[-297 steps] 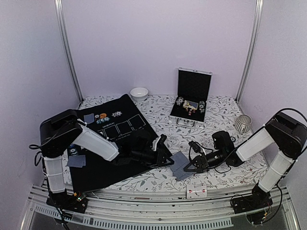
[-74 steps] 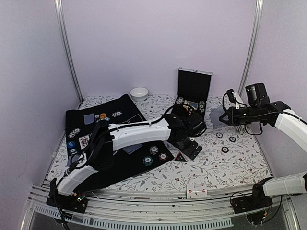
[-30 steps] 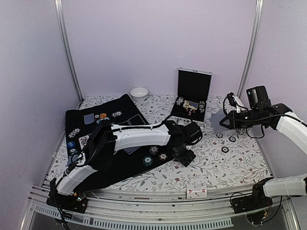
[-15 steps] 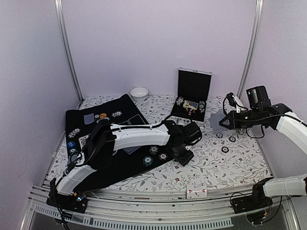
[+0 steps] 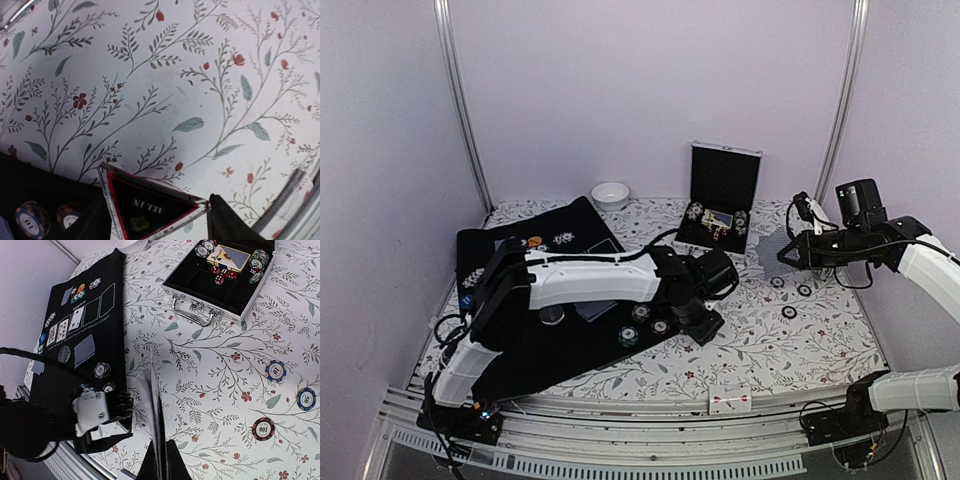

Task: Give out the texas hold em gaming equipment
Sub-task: Pick up the all-in button from the center of the board, then place the all-in button in the dealer area.

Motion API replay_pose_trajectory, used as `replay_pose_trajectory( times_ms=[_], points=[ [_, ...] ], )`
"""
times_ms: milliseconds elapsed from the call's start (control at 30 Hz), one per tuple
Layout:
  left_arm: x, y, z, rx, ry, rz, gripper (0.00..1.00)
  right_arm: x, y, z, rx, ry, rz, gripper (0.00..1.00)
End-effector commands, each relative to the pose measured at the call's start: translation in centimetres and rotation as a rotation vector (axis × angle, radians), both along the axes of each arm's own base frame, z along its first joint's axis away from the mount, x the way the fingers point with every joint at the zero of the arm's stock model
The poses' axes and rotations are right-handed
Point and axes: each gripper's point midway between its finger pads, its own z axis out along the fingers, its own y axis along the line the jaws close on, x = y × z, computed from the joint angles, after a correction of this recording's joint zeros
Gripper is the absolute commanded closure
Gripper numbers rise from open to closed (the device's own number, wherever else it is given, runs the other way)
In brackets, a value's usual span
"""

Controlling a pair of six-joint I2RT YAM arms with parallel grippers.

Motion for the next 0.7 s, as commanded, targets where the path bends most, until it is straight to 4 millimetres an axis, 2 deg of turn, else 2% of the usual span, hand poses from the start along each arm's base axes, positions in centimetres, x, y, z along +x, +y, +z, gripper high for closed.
replay_pose_trajectory(
  times_ms=[0, 100, 200, 233, 267, 433, 500, 667],
  points=[
    [-0.5, -1.9, 10.7, -0.231, -0.132, -0.027, 0.47, 0.2, -0.3, 1.7, 0.002, -0.051, -0.010, 0.98],
    [-1.2, -0.2, 14.5, -0.279, -0.160, -0.019, 0.47, 0.2, -0.2, 2.1, 0.008, -0.058, -0.010, 0.98],
    [-2.1, 4.5, 16.1, -0.269, -0.159, 0.057, 0.45, 0.1, -0.2, 2.4, 0.014, -0.065, -0.005, 0.98],
    [-2.3, 6.6, 15.8, -0.249, -0.151, 0.096, 0.44, 0.1, -0.1, 2.5, 0.017, -0.067, -0.004, 0.98],
    [-2.7, 9.5, 14.0, -0.190, -0.130, 0.144, 0.44, 0.0, -0.1, 2.5, 0.019, -0.067, -0.001, 0.98],
    [-3.3, 22.0, 8.7, -0.035, -0.020, 0.426, 0.45, 0.0, 0.4, 3.1, 0.039, -0.074, 0.020, 0.98],
    [-4.3, 25.3, 7.1, -0.009, 0.020, 0.501, 0.45, -0.1, 0.7, 3.4, 0.053, -0.074, 0.034, 0.98],
    [-6.4, 30.3, 3.5, 0.050, 0.103, 0.614, 0.45, -0.2, 1.1, 3.8, 0.072, -0.072, 0.055, 0.98]
  ],
)
